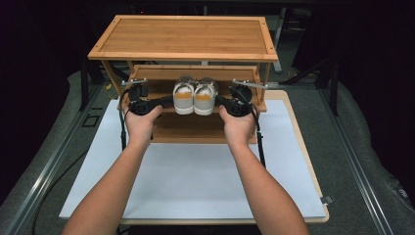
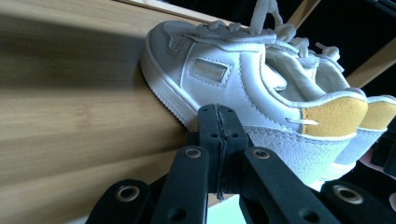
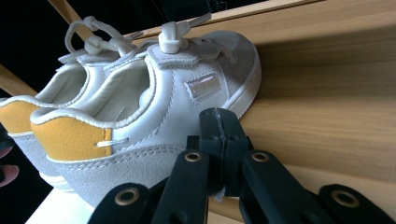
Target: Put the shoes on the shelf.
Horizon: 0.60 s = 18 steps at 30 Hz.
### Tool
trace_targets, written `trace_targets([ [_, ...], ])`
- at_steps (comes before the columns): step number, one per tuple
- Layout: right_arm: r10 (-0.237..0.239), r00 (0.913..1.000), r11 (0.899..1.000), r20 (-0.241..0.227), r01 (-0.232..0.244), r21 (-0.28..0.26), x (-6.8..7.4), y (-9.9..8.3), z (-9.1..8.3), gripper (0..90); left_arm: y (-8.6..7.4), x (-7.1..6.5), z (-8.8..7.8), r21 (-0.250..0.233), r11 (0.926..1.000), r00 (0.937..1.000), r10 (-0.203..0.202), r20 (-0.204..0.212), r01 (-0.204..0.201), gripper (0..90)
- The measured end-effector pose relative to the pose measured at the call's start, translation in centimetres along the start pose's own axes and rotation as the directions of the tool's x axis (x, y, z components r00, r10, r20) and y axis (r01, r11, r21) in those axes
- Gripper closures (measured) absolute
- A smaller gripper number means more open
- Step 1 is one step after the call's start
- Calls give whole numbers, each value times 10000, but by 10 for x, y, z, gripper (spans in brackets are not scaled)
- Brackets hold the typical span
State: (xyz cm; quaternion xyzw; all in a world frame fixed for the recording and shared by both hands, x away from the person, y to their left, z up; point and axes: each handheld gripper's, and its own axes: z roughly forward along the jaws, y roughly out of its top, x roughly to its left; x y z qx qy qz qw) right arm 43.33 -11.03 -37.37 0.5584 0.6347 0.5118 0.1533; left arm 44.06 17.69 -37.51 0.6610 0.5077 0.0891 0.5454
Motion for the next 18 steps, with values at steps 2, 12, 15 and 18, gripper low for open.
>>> trace_targets([
  [2, -14, 10000, 9999, -29, 14, -126, -1, 1, 3, 900, 2, 3, 3, -22, 10000, 10000, -32, 22, 32, 900],
  [12, -28, 10000, 10000, 2, 28, -91, -4, 8, 15, 900, 10, 8, 11, -14, 10000, 9999, -31, -120, 31, 900],
  [15, -22, 10000, 9999, -20, 22, -101, -4, 9, 17, 900, 12, 9, 14, -29, 10000, 9997, -63, -227, 63, 900],
  [18, -26, 10000, 9999, 74, 27, -128, -5, 11, 20, 900, 13, 11, 16, -26, 10000, 9998, -44, -181, 43, 900],
])
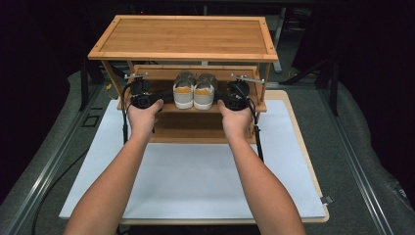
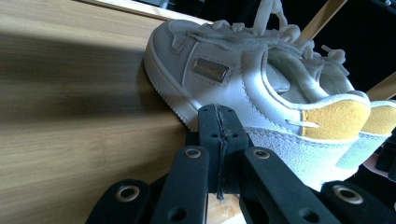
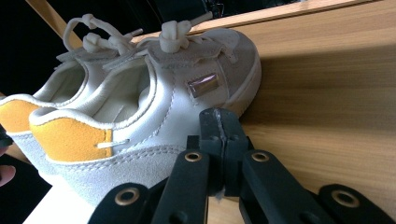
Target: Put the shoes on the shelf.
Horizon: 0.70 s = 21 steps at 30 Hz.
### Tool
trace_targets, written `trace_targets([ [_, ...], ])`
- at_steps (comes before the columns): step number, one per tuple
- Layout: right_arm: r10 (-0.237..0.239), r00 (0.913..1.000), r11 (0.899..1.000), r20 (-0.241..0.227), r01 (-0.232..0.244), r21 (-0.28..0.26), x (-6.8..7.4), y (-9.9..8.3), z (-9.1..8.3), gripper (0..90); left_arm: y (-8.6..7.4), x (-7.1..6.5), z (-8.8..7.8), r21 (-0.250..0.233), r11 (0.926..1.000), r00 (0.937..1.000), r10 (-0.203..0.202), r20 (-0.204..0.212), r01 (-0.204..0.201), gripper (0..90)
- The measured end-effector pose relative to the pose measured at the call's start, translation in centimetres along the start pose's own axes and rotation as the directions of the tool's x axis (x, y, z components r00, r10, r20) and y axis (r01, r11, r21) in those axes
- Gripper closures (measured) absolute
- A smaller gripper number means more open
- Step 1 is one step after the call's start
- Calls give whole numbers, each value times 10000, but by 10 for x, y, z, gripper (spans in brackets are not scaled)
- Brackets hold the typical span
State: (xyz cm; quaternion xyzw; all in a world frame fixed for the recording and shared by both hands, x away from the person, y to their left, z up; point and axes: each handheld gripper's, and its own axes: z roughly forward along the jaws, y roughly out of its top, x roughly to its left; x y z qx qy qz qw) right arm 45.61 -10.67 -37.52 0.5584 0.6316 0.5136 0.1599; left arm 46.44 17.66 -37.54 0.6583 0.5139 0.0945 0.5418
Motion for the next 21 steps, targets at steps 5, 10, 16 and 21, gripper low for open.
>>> trace_targets([
  [5, -52, 9998, 9999, 192, 49, 128, -2, 4, 3, 900, 1, 2, 3, -14, 9999, 9998, -155, 140, 155, 900],
  [10, -78, 9994, 9996, 325, 70, 276, -2, 9, 8, 900, 4, 4, 7, -3, 9999, 9998, -167, 120, 167, 900],
  [16, 15, 9988, 9994, 488, -32, 349, -3, 12, 12, 900, 7, 2, 13, -53, 10000, 9998, -68, -192, 67, 900],
  [21, 17, 9989, 9999, 468, -24, 146, -3, 12, 16, 900, 7, 4, 16, -82, 10000, 9999, -38, -153, 36, 900],
])
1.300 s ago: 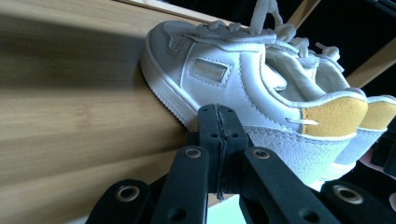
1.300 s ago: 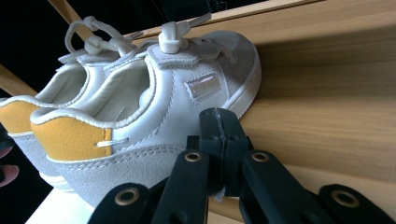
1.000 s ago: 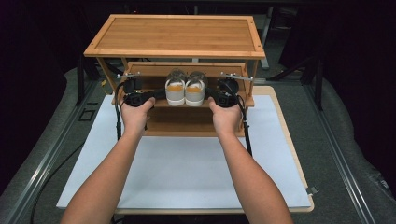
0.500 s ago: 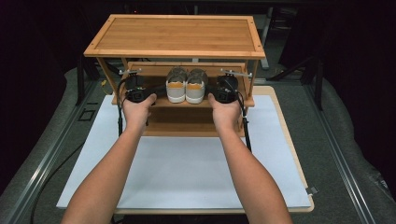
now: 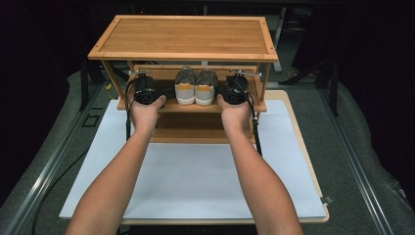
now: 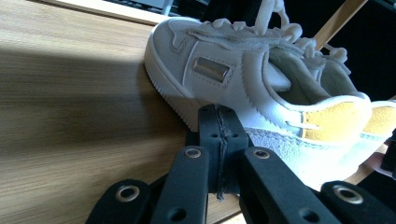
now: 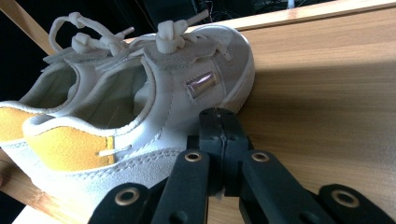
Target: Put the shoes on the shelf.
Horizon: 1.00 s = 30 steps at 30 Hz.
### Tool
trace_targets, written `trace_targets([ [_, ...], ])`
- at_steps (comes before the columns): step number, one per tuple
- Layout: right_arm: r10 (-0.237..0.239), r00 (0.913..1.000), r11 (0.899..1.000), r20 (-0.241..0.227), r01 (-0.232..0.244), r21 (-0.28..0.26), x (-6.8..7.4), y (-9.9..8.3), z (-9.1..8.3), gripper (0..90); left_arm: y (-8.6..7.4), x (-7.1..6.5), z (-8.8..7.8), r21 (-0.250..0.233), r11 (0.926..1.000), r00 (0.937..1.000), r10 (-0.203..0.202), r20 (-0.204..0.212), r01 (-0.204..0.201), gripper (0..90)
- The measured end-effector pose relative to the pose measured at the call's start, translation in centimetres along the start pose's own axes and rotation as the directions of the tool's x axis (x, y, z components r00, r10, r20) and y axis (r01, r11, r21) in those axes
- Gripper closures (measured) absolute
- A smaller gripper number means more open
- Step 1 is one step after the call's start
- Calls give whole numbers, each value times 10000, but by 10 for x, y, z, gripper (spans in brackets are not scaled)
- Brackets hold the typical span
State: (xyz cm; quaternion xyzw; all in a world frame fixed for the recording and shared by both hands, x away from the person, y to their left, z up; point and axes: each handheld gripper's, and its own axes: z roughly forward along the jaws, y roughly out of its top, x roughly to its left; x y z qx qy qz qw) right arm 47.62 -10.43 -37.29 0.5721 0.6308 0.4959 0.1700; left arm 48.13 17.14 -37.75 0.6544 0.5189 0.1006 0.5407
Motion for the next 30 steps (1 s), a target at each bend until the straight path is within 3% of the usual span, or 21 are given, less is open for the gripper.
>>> trace_targets([
  [4, -70, 9998, 9997, 191, 66, 215, -1, 3, 2, 900, 0, 0, 3, 92, 10000, 10000, 5, -9, -5, 900],
  [16, -107, 9999, 9996, 79, 105, 269, -2, 3, 2, 900, 1, 2, 3, 115, 9999, 10000, 4, 39, -4, 900],
  [17, -107, 9999, 9996, 79, 105, 269, -2, 3, 2, 900, 1, 2, 3, 115, 9999, 10000, 4, 39, -4, 900],
  [18, -139, 9991, 9999, 411, 138, 26, 1, 2, 3, 900, 1, 3, 4, 115, 9999, 10000, 11, 48, -11, 900],
  [23, -36, 9996, 9999, 276, 32, 159, 0, 2, 4, 900, 1, 3, 5, 58, 10000, 10000, -38, 8, 38, 900],
  [25, 11, 9993, 10000, 385, -8, -80, 0, 2, 6, 900, 1, 3, 5, 59, 9999, 9999, -102, 45, 102, 900],
  [30, -65, 9991, 10000, 428, 64, 24, 0, 2, 5, 900, 1, 4, 6, -11, 10000, 10000, -33, -3, 33, 900],
])
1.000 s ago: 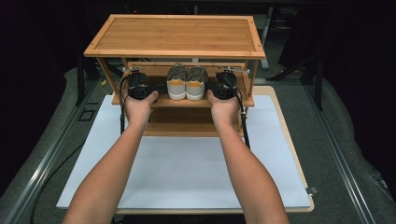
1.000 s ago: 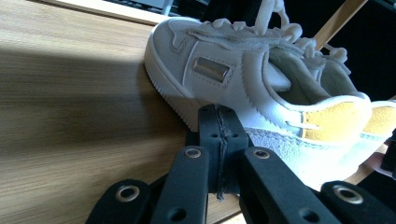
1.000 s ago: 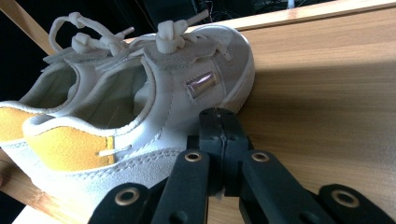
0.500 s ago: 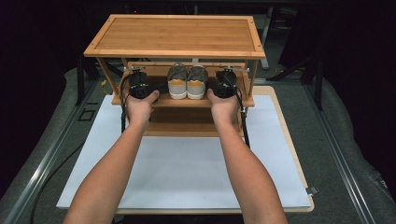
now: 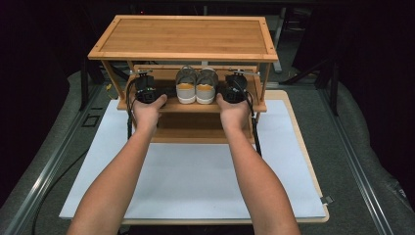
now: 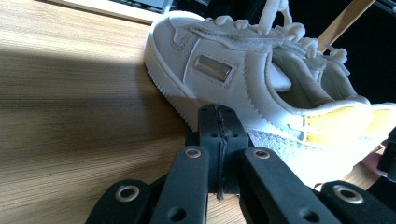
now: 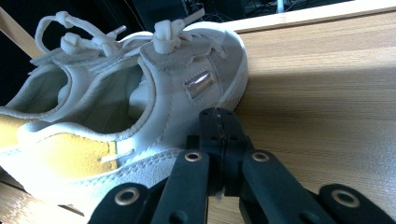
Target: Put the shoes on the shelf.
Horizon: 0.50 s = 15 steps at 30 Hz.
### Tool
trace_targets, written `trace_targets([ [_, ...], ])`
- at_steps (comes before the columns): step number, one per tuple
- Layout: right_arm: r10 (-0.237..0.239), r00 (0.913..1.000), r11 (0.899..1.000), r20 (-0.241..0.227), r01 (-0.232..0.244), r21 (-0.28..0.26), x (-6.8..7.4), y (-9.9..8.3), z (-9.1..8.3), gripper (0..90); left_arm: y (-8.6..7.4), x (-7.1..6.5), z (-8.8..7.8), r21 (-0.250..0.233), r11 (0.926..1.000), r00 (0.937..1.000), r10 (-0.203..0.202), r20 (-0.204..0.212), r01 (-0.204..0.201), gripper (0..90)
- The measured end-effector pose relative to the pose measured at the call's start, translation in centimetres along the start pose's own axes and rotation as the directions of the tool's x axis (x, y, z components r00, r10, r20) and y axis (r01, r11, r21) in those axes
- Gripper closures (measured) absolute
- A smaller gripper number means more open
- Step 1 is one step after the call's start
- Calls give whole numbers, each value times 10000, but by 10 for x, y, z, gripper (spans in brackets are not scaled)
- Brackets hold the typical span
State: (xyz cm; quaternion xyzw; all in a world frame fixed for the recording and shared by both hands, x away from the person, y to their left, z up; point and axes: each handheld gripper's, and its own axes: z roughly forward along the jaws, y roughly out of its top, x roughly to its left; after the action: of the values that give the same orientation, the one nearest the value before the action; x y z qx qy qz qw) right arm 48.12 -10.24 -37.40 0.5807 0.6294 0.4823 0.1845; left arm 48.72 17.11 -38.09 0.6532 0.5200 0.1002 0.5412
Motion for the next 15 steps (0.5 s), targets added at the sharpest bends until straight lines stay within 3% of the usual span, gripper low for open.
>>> trace_targets([
  [9, -125, 9995, 9997, -303, 119, -190, -2, -3, -6, 900, -2, -4, -5, -71, 10000, 10000, 50, -65, -50, 898],
  [10, -117, 9994, 9998, -319, 112, -155, -3, -5, -9, 900, -3, -6, -8, -212, 9997, 9999, -115, 31, 115, 898],
  [13, -36, 9998, 9998, -207, 32, -204, -4, -7, -12, 900, -3, -7, -12, -216, 9998, 10000, 5, 54, -4, 898],
  [15, -93, 9992, 9995, -388, 80, -321, -5, -9, -15, 900, -4, -7, -17, -279, 9996, 9999, 95, 86, -92, 897],
])
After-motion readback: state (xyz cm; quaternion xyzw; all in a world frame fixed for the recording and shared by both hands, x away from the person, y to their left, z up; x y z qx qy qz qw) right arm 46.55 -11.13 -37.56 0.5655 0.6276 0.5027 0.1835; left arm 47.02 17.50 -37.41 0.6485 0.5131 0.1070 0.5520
